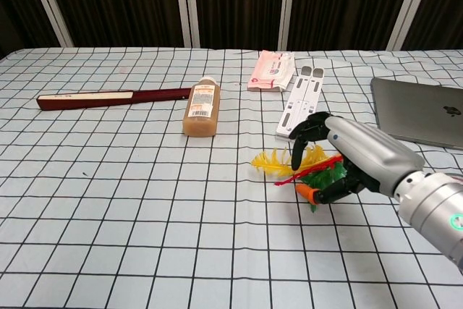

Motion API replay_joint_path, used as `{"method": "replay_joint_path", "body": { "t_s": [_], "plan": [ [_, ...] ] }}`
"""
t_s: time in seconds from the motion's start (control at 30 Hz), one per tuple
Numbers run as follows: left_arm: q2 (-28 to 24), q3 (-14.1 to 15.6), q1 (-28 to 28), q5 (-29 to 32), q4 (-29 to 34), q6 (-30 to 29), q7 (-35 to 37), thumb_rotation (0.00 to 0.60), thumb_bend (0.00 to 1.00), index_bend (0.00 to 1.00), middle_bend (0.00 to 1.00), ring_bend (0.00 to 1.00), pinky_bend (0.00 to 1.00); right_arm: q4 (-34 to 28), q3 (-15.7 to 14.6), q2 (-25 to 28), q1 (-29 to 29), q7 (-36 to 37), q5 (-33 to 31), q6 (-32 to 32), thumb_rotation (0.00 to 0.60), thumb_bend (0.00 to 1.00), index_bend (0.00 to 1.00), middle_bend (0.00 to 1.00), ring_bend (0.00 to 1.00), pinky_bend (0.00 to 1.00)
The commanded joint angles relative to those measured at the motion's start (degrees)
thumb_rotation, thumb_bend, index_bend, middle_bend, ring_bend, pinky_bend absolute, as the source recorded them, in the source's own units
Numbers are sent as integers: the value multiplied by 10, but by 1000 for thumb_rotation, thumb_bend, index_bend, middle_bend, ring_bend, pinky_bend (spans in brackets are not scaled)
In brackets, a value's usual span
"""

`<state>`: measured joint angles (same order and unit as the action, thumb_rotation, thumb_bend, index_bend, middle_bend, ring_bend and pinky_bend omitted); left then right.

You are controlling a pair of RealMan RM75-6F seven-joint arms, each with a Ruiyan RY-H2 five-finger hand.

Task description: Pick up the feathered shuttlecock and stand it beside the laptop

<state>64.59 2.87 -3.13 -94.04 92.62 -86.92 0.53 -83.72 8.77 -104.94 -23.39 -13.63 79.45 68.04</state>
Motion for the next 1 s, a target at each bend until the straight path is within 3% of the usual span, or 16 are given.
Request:
{"method": "replay_joint_path", "body": {
  "t_s": [0.03,0.4,0.67,1.0],
  "plan": [
    [0,0,0,1,0,1,0,600,0,0,0,0,0,3,2,-8,-4,0,-3,-1,600,383,530,240,0,0],
    [0,0,-1,2,1,2,1,600,0,0,0,0,0,16,-2,-27,-9,-3,-9,3,600,414,550,248,0,0],
    [-1,0,-1,3,3,2,2,600,0,0,0,0,0,21,6,-35,-13,-3,-19,3,600,552,587,253,0,0],
    [-2,0,-1,4,5,5,0,600,0,0,0,0,0,-21,3,-2,-10,-9,-8,18,600,561,598,253,0,0]
  ]
}}
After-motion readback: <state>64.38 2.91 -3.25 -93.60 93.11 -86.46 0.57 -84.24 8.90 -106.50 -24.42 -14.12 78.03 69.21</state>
